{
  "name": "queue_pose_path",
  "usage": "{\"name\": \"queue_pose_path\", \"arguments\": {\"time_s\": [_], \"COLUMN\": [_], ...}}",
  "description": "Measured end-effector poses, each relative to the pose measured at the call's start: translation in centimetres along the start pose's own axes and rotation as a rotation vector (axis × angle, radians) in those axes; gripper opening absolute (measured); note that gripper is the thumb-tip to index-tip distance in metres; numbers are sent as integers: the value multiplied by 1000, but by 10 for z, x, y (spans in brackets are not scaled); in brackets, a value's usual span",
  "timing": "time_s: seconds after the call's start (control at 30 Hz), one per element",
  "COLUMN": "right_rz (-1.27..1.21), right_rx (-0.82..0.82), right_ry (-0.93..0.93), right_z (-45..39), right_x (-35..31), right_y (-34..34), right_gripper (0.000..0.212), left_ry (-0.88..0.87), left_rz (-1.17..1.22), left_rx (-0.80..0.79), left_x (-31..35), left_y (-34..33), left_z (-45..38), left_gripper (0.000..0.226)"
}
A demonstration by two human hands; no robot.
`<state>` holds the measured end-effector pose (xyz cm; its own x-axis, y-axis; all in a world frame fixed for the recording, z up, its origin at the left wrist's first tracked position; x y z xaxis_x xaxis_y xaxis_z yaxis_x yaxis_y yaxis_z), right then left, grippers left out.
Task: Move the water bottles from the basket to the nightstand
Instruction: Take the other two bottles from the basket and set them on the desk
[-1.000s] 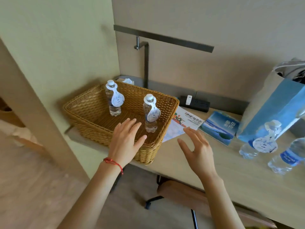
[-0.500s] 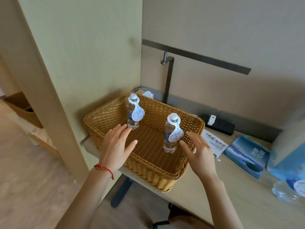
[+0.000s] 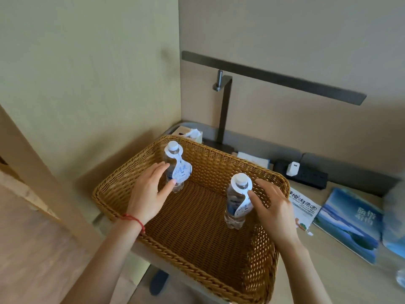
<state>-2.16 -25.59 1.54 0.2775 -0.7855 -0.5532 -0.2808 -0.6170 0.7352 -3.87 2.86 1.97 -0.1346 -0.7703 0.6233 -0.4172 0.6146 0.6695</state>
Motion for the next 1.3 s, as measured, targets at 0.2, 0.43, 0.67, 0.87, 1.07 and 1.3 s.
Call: {"name": "queue_pose_path", "arguments": {"time_s": [0.2, 0.43, 0.67, 0.87, 1.07, 1.3], "right_rz": [2, 45, -89, -106, -146, -113], "right_rx": [87, 96, 99, 42, 60, 118], "right_ry": [-128, -308, -447, -473, -477, -467], "right_z": [-16, -28, -26, -31, -32, -37], "right_x": [-10, -21, -22, -11, 2, 2], "right_y": [-13, -34, -56, -66, -70, -72], "right_gripper": [42, 45, 42, 34, 37, 39], "left_ry": [-48, -28, 2, 14, -17, -83], "left_rz": [185, 279, 347, 512, 603, 545], "left_rx": [-58, -177, -356, -352, -313, -252], "left_x": [-32, -71, -99, -106, -105, -99], "left_y": [-7, -19, -41, -55, -59, -60], "left_z": [-69, -125, -150, -150, -153, -150], "left_gripper": [41, 50, 46, 34, 31, 26]}}
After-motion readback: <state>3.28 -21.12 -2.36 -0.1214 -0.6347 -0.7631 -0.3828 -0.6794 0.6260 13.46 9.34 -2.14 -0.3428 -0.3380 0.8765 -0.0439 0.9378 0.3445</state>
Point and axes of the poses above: each hand's wrist, its own z-axis away from the middle knuckle, its own y-axis out of the back of the hand, x = y × z, the point moved 2 cm from there along -z, towards the middle knuckle, and after that the axes turned 8 degrees about z, right-handed, at the moved point
